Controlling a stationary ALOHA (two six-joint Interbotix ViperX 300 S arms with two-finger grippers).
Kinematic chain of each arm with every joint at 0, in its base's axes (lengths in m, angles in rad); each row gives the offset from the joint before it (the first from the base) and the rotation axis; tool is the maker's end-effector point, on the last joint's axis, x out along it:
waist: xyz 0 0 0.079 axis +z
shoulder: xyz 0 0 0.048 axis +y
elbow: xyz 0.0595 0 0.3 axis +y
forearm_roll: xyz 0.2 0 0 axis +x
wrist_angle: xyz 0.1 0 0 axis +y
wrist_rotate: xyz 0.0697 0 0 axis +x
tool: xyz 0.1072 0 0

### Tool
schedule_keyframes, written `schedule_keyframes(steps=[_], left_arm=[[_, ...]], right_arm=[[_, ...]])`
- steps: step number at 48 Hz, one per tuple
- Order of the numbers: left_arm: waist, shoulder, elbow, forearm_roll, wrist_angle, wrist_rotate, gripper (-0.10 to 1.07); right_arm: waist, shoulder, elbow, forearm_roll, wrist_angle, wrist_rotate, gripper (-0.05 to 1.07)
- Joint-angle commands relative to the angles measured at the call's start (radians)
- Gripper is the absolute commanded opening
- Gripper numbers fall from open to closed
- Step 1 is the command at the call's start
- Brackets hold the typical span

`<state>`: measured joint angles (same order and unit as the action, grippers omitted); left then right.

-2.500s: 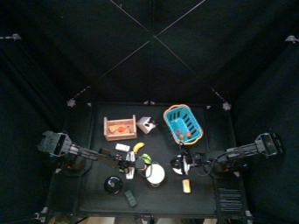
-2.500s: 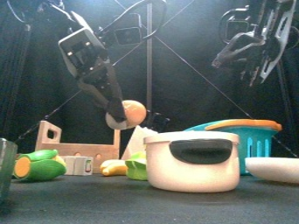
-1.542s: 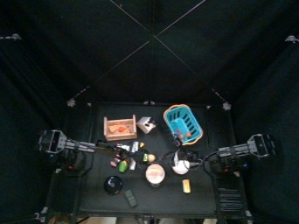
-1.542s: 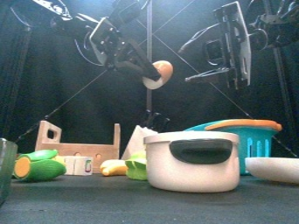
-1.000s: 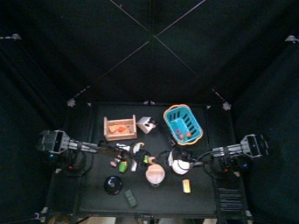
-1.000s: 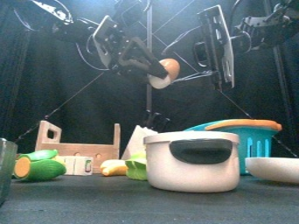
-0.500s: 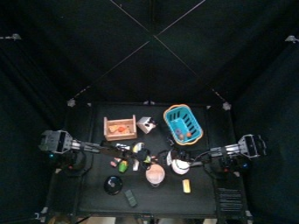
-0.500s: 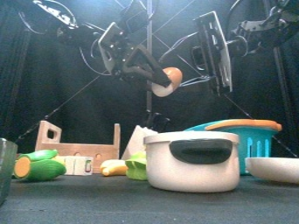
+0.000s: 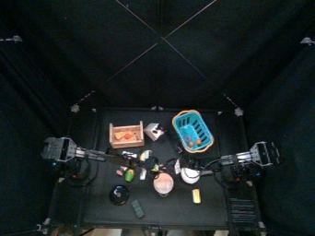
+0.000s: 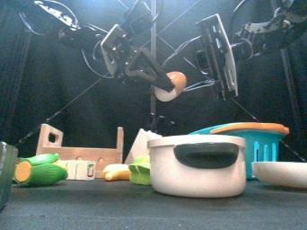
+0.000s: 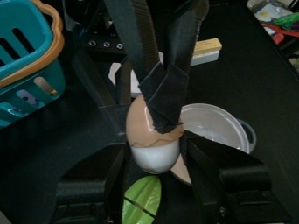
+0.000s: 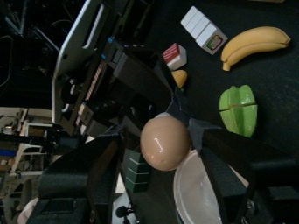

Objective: Remove egg shell

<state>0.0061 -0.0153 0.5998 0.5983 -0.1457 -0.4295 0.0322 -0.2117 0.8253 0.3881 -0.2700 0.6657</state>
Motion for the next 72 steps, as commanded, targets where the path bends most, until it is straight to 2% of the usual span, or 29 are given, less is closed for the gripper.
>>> schedule_keyframes(steps=[1,17,38,55,72], left_arm=[[0.008,-0.023,-0.023,0.002,-0.014,0.005,0.67],[0.006,-0.023,-0.018,0.003,-0.014,0.008,0.67],[0.008,-0.014,-0.023,0.003,-0.014,0.008,0.67],[0.008,-0.009,-0.014,0.003,-0.014,0.009,0.67],[0.008,-0.009,-0.003,0.003,-0.014,0.009,0.67]], right_arm=[[0.0,-0.006,-0.02,0.009,0.014,0.002,0.91],[0.0,-0.02,-0.017,0.037,0.084,0.002,0.91],[-0.009,-0.008,-0.038,0.029,0.083,-0.002,0.9],[-0.012,-0.017,-0.032,0.028,0.084,0.0,0.67],[-0.011,-0.051,-0.017,0.028,0.084,0.0,0.65]])
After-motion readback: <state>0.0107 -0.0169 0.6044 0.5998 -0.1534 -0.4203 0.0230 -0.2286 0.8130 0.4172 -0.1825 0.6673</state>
